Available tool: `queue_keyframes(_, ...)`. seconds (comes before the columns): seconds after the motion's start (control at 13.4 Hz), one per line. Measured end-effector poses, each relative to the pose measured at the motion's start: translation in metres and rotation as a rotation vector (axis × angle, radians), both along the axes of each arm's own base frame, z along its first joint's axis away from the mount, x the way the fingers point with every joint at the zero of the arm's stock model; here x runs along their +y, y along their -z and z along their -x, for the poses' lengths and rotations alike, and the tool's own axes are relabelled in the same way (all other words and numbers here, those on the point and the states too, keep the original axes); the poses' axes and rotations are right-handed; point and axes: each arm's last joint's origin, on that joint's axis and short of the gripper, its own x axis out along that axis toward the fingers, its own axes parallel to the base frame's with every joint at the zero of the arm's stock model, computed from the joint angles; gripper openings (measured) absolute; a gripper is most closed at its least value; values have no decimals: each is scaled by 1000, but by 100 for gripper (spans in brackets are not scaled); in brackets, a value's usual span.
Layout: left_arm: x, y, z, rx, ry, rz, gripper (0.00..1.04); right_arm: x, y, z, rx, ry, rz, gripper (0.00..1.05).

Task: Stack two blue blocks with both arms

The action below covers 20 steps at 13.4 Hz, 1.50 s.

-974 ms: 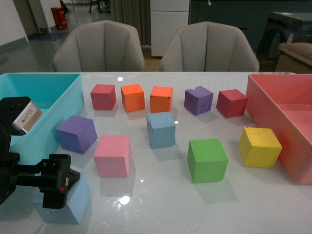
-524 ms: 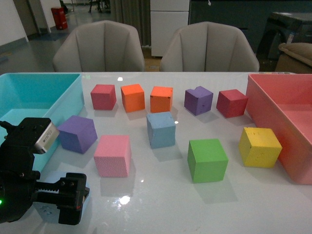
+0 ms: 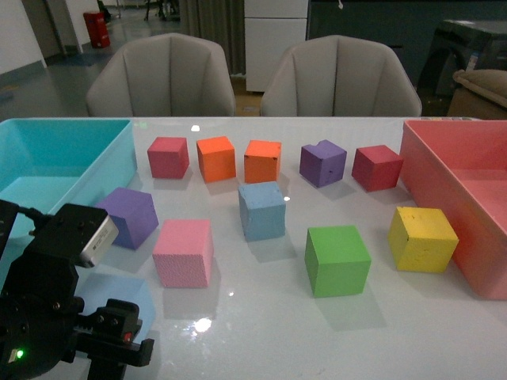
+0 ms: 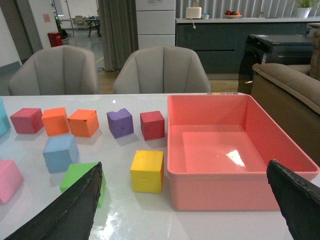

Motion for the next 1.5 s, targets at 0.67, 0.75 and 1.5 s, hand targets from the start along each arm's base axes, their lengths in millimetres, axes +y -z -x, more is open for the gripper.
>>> queue_keyframes(0.67, -131, -73, -92, -93, 242, 25, 49, 0, 0, 0, 0, 0, 0, 98)
queue_keyframes(0.75, -142, -72, -105, -88, 246, 25, 49, 0, 0, 0, 0, 0, 0, 98)
queue_keyframes(1.5, -136, -63, -185, -44, 93, 40, 49, 0, 0, 0, 0, 0, 0, 98)
